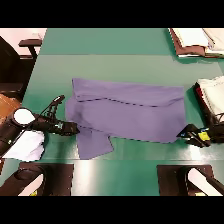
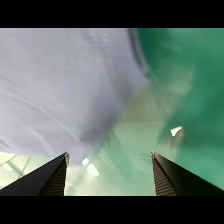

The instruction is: Fold the shirts.

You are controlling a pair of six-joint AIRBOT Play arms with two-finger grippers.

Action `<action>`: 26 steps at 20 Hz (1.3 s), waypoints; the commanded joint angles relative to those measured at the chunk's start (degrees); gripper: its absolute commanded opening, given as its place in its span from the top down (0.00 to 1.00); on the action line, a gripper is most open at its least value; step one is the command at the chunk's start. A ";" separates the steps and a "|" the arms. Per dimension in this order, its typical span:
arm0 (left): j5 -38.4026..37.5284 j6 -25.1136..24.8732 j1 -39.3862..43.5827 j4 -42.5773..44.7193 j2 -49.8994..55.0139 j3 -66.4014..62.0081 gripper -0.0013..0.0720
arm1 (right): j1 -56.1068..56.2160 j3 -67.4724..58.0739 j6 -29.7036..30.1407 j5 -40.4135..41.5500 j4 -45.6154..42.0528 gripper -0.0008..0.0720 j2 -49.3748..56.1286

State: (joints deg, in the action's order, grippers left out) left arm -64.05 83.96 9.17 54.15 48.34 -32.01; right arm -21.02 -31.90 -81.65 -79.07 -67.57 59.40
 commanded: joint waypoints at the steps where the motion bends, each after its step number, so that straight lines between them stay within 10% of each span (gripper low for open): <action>1: 0.17 0.00 0.02 2.34 -0.07 -0.20 0.95 | 5.51 2.89 0.72 5.35 3.61 0.25 2.80; 3: -2.62 0.02 0.02 6.10 -0.07 -0.26 0.95 | 10.03 2.82 0.79 7.56 3.45 0.71 5.11; 6: -7.76 0.17 0.02 9.46 -1.18 -0.26 0.96 | 13.57 1.44 0.76 7.04 2.84 0.97 5.53; 16: -26.23 7.56 0.02 9.99 -18.75 -0.26 0.96 | 13.09 -11.26 -0.55 -15.10 -11.98 0.97 -16.22; 26: -6.14 -0.55 0.02 13.60 5.44 -17.49 0.95 | 20.83 -30.10 -1.90 -5.95 -11.45 0.97 6.29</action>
State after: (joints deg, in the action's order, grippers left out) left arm -77.84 86.72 9.19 65.41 45.06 -43.38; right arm -1.65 -55.59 -82.89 -87.72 -79.13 57.60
